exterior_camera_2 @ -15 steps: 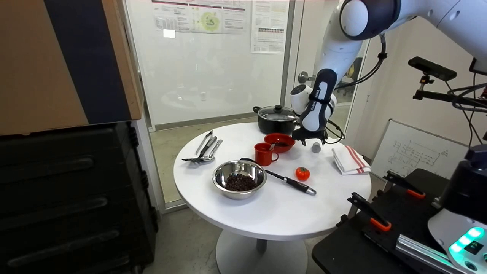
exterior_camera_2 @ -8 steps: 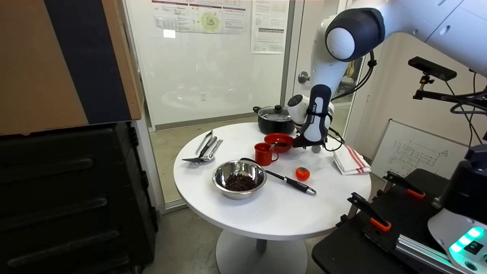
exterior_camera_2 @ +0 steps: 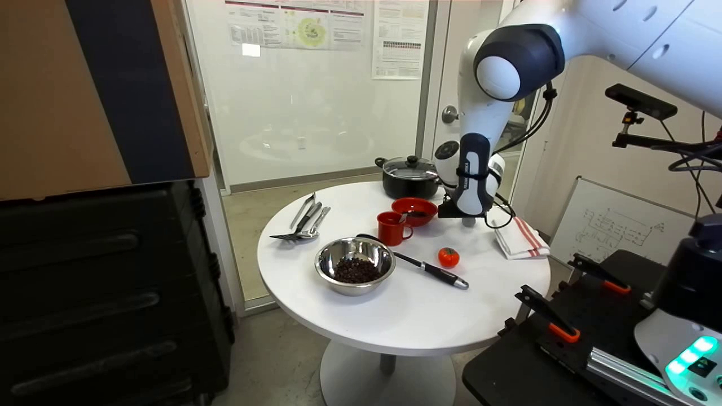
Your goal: Place the seasoning bottle upside down
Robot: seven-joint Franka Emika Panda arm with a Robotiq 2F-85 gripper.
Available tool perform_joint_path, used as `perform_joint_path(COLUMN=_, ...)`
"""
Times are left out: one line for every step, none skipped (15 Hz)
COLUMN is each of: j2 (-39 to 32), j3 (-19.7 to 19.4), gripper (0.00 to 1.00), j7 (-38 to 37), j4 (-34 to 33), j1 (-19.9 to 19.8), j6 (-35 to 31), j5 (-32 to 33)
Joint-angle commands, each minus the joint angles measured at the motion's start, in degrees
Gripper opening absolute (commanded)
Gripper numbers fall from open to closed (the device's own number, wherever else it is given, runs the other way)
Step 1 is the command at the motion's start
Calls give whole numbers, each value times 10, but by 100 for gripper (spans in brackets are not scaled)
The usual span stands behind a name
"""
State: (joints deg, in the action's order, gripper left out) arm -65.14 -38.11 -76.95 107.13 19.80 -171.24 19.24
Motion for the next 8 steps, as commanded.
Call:
perform_joint_path(j2=-25, j3=-30, gripper=100, j7=15, j4=25, j1=36, j6=-36, j5=-61)
perform_joint_path(j2=-33, j3=-34, gripper=100, j7=16, j4=26, j1=42, j6=-39, j5=-76)
perform_joint_path(j2=-40, j3=-38, gripper=100, j7=17, j4=27, j1=46, j6=-44, j5=-89)
perform_joint_path(j2=-46, j3=-42, gripper=100, j7=19, j4=29, j1=52, j6=-48, j5=-102)
perform_joint_path(j2=-53, j3=-45, gripper=100, j7=21, j4=28, j1=56, j6=-52, j5=-115)
perform_joint_path(j2=-59, j3=-47, gripper=100, j7=23, j4=29, j1=59, j6=-55, j5=-127)
perform_joint_path(j2=-64, j3=-48, gripper=100, j7=26, j4=30, j1=63, j6=-58, j5=-138)
perform_joint_path(j2=-68, j3=-49, gripper=100, j7=28, j4=31, j1=66, j6=-60, j5=-149)
